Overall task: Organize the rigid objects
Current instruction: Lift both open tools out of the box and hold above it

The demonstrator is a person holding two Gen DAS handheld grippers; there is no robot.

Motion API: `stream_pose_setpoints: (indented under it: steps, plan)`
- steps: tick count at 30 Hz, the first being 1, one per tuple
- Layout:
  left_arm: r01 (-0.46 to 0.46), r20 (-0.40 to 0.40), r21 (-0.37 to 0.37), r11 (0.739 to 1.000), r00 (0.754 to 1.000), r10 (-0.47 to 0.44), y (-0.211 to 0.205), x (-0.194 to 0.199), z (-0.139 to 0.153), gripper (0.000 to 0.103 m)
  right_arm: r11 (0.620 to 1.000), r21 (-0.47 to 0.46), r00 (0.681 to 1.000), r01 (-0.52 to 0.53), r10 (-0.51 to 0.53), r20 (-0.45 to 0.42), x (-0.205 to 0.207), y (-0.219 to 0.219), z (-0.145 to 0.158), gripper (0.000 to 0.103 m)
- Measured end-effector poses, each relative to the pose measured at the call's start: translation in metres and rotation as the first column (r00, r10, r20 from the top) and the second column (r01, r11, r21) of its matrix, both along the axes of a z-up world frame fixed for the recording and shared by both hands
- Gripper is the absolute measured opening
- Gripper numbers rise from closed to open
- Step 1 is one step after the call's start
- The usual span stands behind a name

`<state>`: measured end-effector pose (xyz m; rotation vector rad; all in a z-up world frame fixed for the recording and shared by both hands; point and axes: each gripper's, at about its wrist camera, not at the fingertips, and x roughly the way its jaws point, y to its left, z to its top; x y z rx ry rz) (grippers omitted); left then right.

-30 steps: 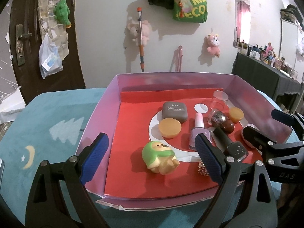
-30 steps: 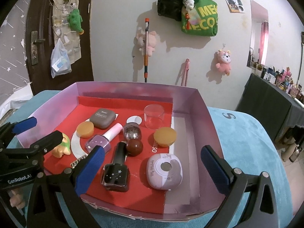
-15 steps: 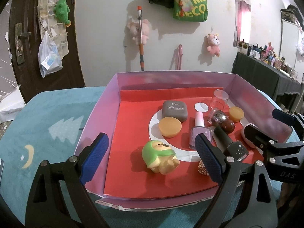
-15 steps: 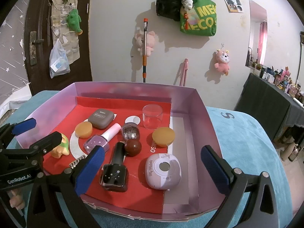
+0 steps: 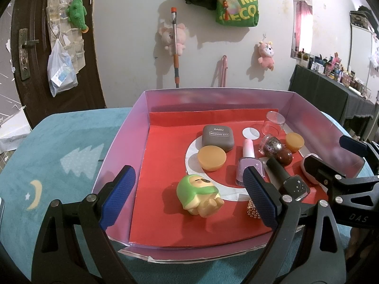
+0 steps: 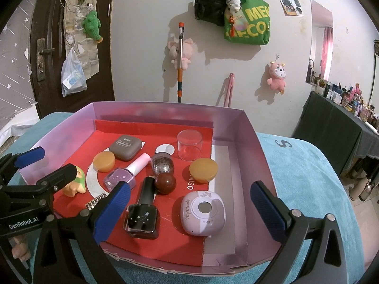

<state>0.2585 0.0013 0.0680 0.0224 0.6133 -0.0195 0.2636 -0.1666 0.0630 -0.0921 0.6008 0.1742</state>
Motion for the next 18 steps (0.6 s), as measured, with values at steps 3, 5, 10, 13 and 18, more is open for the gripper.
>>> stream_pose_setpoints:
  steps: [3, 5, 10, 13, 18]
  plan:
    - [0.0, -0.001, -0.001, 1.0, 1.0, 0.0, 0.0001, -0.0003, -0.0001, 0.093, 1.0, -0.002, 1.0, 0.0, 0.0, 0.0, 0.0, 0.0002, 0.0001, 0.103]
    - [0.0, 0.0, -0.001, 1.0, 1.0, 0.0, -0.0002, -0.0004, 0.0, 0.093, 1.0, 0.0, 1.0, 0.001, -0.001, 0.0, 0.0001, -0.0011, -0.0002, 0.103]
    - [0.0, -0.001, -0.001, 1.0, 1.0, 0.0, -0.0001, 0.0, 0.0004, 0.093, 1.0, -0.001, 1.0, 0.0, 0.0, 0.0, 0.0, -0.0009, -0.0001, 0.103]
    - [0.0, -0.001, 0.0, 1.0, 1.0, 0.0, -0.0002, 0.0, 0.0004, 0.093, 1.0, -0.002, 1.0, 0.001, -0.001, 0.0, 0.0003, -0.0011, -0.0002, 0.103]
    - [0.0, -0.001, -0.001, 1.0, 1.0, 0.0, -0.0002, 0.0, 0.0006, 0.093, 1.0, -0.002, 1.0, 0.0, 0.0, -0.001, 0.0002, -0.0008, 0.0001, 0.103]
